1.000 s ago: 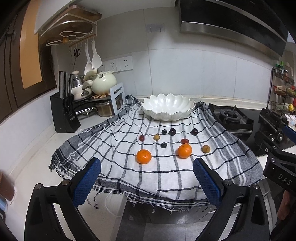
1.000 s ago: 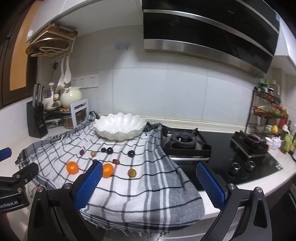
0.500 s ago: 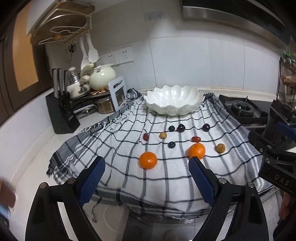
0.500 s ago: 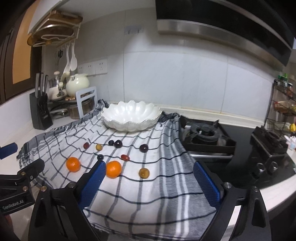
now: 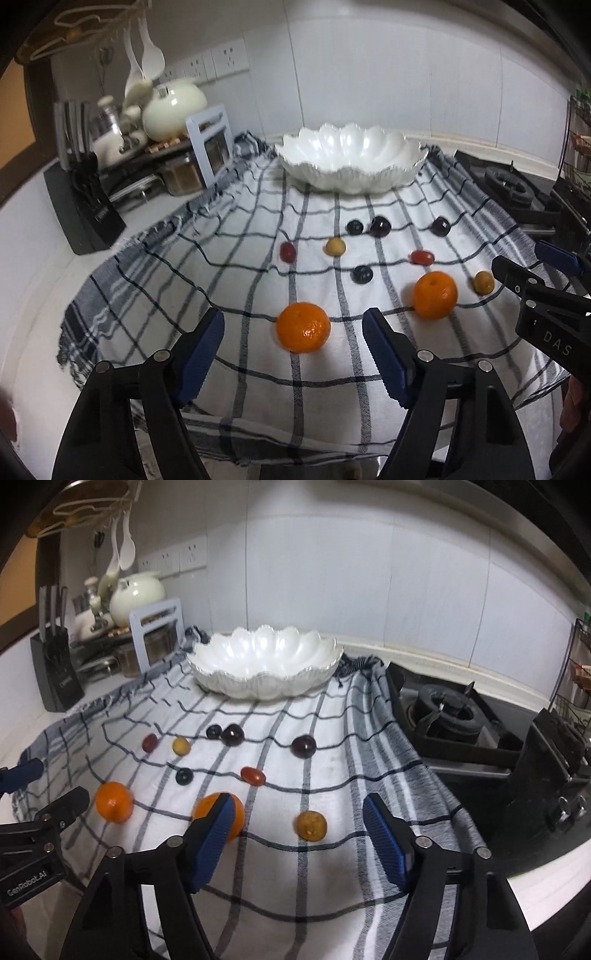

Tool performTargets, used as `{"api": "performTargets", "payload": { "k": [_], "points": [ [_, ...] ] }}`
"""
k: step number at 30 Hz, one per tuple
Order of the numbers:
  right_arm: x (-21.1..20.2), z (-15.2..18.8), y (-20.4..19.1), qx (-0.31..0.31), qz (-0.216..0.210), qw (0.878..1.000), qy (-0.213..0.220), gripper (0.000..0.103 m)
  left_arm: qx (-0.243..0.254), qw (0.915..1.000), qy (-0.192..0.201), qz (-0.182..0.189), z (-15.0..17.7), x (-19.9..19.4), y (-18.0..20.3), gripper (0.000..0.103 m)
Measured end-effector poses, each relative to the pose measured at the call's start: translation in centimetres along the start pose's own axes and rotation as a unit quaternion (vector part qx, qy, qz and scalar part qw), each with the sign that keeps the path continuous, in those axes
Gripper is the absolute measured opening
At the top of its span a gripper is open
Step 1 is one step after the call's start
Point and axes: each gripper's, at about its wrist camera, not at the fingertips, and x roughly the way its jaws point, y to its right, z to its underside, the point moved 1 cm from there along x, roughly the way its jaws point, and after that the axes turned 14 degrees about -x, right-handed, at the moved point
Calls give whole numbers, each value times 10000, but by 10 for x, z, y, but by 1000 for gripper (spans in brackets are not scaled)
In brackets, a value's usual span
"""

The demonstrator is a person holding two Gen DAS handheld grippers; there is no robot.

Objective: Organize fruits
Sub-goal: 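Grasp a mandarin with the left tool while the right tool grasps a yellow fruit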

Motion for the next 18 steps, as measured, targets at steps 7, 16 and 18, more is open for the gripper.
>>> {"api": "performTargets", "payload": {
  "k": [7, 16, 18],
  "points": [
    [29, 4, 2, -68, -128, 9992, -372, 62, -180, 9990, -408, -14, 3, 27, 0, 74],
    [59, 10, 11, -153, -413, 9970, -639, 54, -394, 9966, -699, -181, 9, 52, 8, 67],
    [63, 10, 13, -119, -465, 9963, -713, 51, -430, 9962, -724, -227, 9, 56, 9, 67]
  ]
}}
